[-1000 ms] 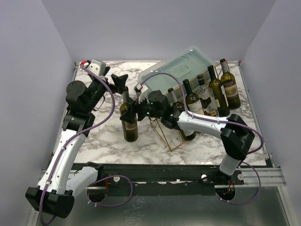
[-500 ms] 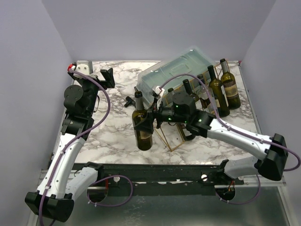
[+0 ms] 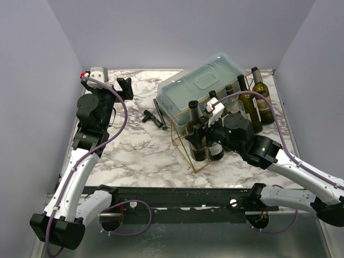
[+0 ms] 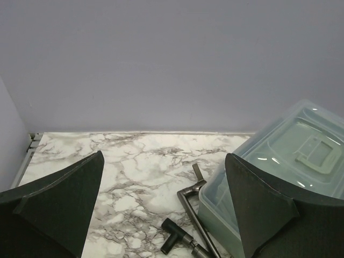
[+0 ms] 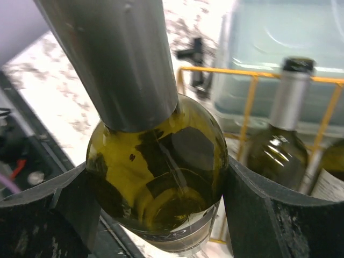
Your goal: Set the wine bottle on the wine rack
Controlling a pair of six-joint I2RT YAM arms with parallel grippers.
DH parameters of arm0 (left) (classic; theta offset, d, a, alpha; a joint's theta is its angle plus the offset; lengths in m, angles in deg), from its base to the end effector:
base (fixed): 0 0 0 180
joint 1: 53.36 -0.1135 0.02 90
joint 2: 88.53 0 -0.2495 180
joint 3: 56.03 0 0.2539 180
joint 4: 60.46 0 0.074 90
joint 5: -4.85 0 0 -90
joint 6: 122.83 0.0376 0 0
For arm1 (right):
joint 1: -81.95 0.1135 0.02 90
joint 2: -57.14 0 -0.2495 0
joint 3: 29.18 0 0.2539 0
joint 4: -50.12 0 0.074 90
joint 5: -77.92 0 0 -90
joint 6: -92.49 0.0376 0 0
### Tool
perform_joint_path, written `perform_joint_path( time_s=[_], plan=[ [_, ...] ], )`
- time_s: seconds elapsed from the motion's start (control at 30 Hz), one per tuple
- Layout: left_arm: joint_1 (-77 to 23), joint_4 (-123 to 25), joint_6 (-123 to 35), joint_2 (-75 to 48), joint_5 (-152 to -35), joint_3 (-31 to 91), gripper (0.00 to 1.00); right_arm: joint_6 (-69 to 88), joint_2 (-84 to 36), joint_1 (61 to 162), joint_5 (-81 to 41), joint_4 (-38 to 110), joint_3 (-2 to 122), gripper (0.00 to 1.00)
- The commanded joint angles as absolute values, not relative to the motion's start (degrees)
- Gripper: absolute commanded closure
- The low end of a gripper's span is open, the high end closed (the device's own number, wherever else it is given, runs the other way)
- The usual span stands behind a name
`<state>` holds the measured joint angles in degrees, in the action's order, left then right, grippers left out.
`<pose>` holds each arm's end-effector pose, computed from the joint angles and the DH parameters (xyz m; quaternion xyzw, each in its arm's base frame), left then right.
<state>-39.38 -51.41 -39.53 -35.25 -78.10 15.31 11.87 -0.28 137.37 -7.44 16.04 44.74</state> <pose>0.2167 -0.0492 0.4096 -0.0055 0.6498 -0.0970 0.7539 0.1361 0.1921 0.3622 -0.2933 0.7513 0.2887 0.5159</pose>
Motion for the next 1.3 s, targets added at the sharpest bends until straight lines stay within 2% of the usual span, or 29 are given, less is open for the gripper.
perform_joint_path(
  time_s=[0.0,0.37,1.1,1.27],
  plan=[
    [-39.38,-52.22,-40.74,-34.19,-78.88,14.94,0.05,12.68,0.61,137.42,5.00,15.09,42.28,1.00],
    [-39.39,-52.20,-40.96,-33.00,-79.17,14.94,0.05,14.09,-2.86,137.41,5.25,22.36,36.83,0.99],
    [-39.41,-52.08,-41.25,-32.02,-80.22,15.12,0.05,18.92,-9.68,137.41,9.00,24.60,33.00,0.99],
    [-39.45,-51.96,-41.26,-31.75,-80.31,15.21,0.05,19.17,-10.48,137.41,9.18,24.60,32.63,0.87]
  ],
)
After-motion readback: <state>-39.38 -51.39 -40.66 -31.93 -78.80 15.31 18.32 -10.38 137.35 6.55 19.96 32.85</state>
